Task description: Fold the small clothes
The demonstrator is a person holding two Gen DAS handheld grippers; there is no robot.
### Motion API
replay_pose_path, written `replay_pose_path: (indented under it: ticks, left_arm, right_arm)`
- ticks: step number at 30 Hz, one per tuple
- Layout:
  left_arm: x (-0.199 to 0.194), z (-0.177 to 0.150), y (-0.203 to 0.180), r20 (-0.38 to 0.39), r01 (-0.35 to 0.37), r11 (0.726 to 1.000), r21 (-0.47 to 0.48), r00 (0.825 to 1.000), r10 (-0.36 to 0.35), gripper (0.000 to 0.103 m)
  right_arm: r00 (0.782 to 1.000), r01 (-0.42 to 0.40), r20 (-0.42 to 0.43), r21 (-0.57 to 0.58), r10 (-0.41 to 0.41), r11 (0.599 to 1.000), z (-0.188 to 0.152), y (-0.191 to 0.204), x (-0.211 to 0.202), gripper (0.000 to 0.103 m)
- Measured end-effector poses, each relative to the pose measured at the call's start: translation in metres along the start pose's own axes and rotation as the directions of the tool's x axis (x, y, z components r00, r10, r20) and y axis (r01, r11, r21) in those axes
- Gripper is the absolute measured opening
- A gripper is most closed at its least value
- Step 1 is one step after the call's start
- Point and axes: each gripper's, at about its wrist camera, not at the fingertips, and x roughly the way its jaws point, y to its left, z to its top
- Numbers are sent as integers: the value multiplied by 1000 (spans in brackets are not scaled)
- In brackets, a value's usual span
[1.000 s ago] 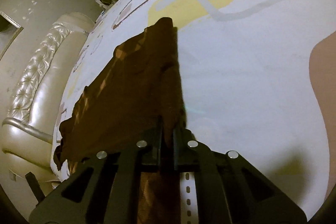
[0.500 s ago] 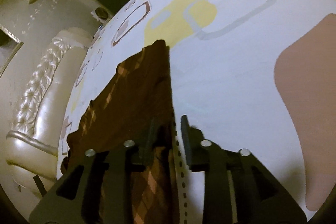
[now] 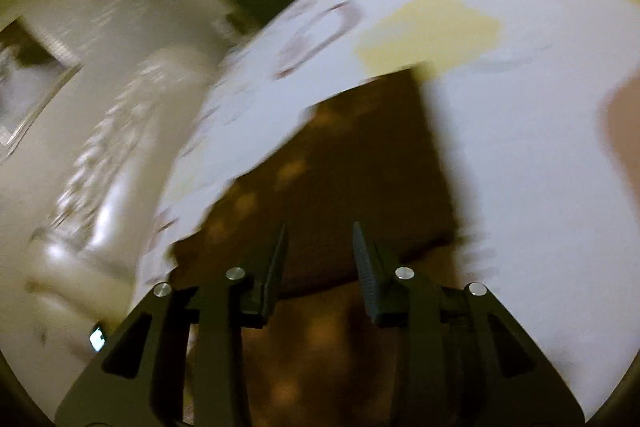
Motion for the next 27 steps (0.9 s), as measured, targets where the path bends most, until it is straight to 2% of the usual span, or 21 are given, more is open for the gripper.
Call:
replay_pose_path:
  ticks: [1,2,4,6,7,9,11,13,14,17,20,22,27]
  left_arm:
    - [0,-2,3,-2,21,1000,-18,1000,-21,98]
    - [-1,-3,5,-3,32,999,-28,999,-33,98]
    - [0,-8,7,-3,64,997,-48,998,-64,98]
    - [-1,-13,6,1,83,995,-46,997,-83,98]
    - [-1,-16,6,3,91,995,-44,996,-91,98]
    - [-2,-21,9,6,113,992,-47,994,-113,99]
    - [-3,-23,13,13,135,989,-62,991,-134,98]
    - [-2,-22,17,21,147,986,-75,989,-146,98]
    - [-2,-22,19,24,150,986,-78,989,-148,98]
    - [0,-21,29,34,153,984,-90,988,-150,98]
    - [7,-21,40,34,167,978,-125,986,-164,98]
    - [10,-21,47,33,183,972,-150,983,-181,98]
    - [15,-26,55,38,210,961,-180,978,-206,98]
  right_arm:
    - [999,-36,-32,-25,35,999,-4,16,8,34]
    - [990,-102,-102,-59,96,993,-13,41,26,34]
    - [955,-217,-223,-70,197,974,-29,78,58,34]
    - [881,-333,-368,-37,297,942,-56,119,101,34]
    - [822,-396,-448,-4,352,918,-72,144,128,34]
    - [770,-445,-510,4,385,896,-95,177,159,34]
    - [699,-503,-585,7,411,864,-119,216,198,34]
    - [675,-517,-610,10,415,856,-134,241,224,34]
    - [653,-532,-623,29,431,846,-141,252,241,34]
    - [666,-520,-613,25,424,854,-149,271,277,34]
    - [694,-484,-596,30,404,874,-158,276,303,34]
    - [699,-462,-599,40,391,886,-163,278,317,34]
    - [684,-456,-609,72,401,887,-180,278,335,34]
